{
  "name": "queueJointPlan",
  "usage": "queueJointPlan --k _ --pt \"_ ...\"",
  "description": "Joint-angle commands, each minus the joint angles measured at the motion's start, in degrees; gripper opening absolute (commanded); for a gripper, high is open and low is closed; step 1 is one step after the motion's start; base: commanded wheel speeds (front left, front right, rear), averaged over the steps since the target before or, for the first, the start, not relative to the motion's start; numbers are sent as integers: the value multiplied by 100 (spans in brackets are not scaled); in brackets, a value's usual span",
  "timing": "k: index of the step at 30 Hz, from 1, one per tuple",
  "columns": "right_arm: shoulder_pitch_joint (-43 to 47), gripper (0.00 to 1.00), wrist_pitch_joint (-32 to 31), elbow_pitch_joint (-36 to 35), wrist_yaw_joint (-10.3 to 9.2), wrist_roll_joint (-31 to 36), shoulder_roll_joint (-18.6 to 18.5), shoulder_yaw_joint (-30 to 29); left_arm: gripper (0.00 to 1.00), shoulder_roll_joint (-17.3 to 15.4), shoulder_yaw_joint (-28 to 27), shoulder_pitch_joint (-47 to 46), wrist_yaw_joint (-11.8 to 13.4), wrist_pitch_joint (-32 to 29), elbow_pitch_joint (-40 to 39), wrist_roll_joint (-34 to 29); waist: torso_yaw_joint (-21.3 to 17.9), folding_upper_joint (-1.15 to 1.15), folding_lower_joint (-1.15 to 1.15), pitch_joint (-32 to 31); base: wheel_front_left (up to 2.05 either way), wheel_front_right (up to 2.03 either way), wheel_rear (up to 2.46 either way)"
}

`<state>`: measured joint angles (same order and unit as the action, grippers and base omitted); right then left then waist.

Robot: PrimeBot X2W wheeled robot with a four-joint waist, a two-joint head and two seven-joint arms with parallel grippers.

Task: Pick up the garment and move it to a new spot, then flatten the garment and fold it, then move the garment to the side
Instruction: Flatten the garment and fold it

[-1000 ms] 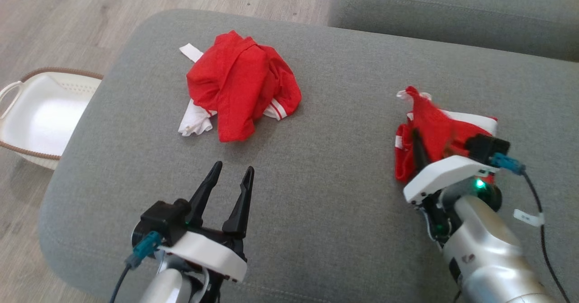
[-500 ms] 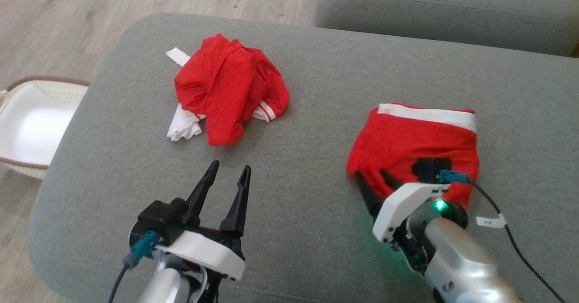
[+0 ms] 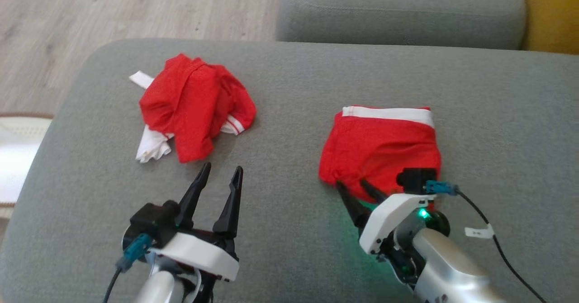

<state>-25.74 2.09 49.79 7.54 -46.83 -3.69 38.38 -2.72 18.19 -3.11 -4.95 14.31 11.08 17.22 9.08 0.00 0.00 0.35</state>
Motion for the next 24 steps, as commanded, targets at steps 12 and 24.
queueJointPlan --k 12,24 --pt "-84 100 1166 -376 -5 1241 -445 -1029 100 -16 -389 -103 87 69 -468 -15 -383 0 0 -209 0 0 0" --pt "1340 100 1289 -2310 -5 3700 -21 -3472 100 -16 -602 -41 140 69 -710 -167 -567 0 0 -231 0 0 0"
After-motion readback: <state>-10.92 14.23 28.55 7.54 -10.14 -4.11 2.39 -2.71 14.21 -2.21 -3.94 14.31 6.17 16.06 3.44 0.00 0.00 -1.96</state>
